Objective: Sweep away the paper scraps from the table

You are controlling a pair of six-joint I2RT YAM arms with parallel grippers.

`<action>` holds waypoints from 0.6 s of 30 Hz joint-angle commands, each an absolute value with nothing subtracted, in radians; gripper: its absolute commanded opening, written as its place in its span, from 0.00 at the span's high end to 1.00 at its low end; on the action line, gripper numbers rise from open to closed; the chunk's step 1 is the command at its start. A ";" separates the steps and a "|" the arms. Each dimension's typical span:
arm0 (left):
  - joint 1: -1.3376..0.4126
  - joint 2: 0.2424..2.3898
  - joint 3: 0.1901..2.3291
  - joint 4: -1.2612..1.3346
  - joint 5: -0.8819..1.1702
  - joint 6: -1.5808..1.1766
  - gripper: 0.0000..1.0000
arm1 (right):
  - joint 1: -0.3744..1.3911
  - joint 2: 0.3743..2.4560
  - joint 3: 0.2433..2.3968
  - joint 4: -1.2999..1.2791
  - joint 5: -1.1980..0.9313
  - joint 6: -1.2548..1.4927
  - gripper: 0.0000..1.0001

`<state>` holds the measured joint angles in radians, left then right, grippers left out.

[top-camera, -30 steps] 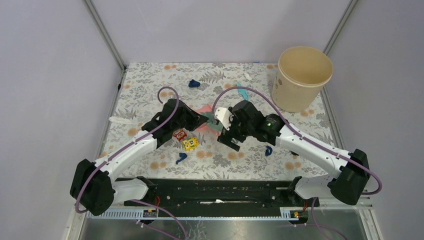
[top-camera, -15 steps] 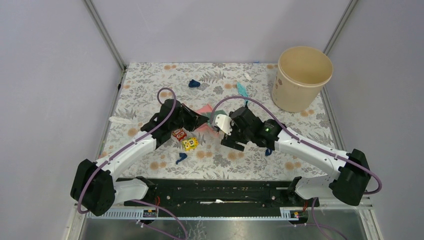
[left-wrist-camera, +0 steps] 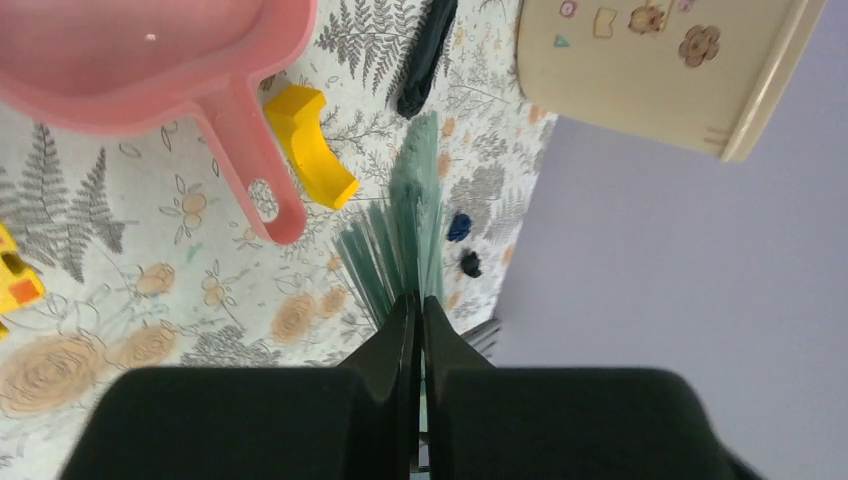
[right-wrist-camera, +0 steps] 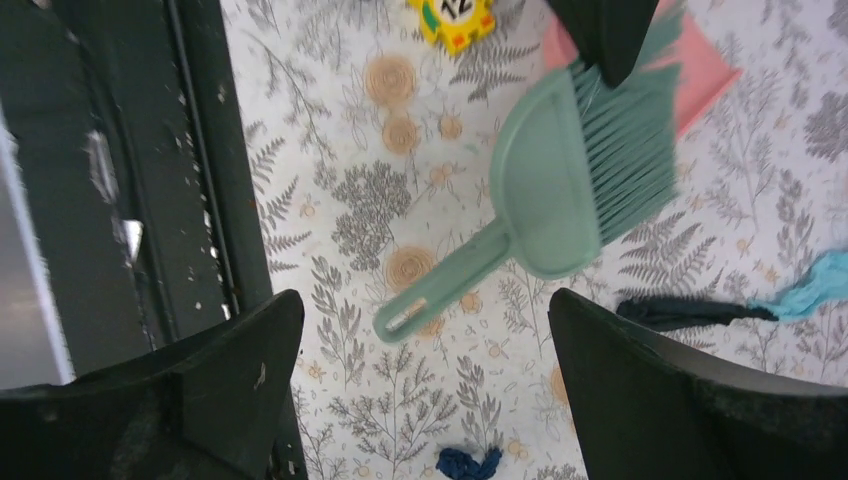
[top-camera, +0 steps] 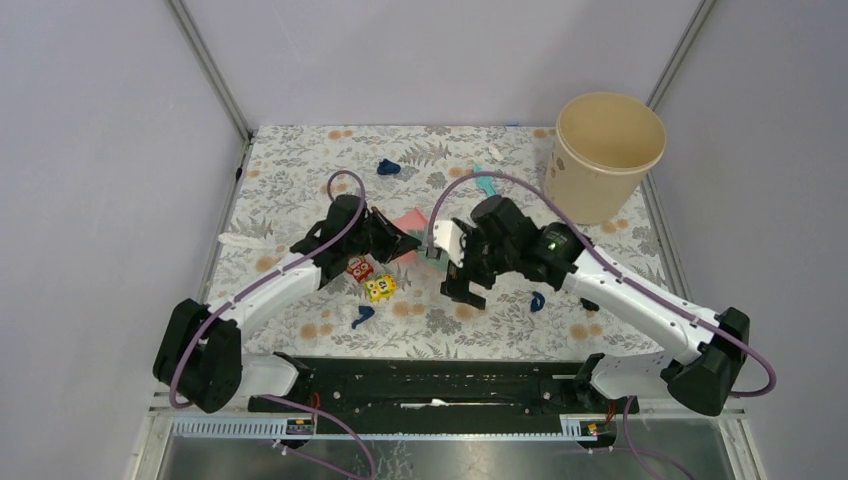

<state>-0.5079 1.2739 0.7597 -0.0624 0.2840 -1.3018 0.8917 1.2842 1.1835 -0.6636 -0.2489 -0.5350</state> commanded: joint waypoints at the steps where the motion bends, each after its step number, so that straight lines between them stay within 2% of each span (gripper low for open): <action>1: -0.503 1.296 0.886 -0.124 0.336 -1.028 1.00 | 0.797 1.254 1.304 -0.726 -0.463 -0.509 0.00; 6: -0.508 1.248 0.899 -0.225 0.345 -0.768 1.00 | 0.646 1.300 1.330 -0.771 -0.664 -0.566 0.00; 10: -0.519 1.185 0.859 -0.255 0.436 -0.539 1.00 | 0.620 1.329 1.281 -0.786 -0.767 -0.680 0.00; 18: -0.542 1.026 0.737 -0.191 0.768 -0.340 1.00 | 0.620 1.467 1.317 -0.771 -0.901 -0.718 0.00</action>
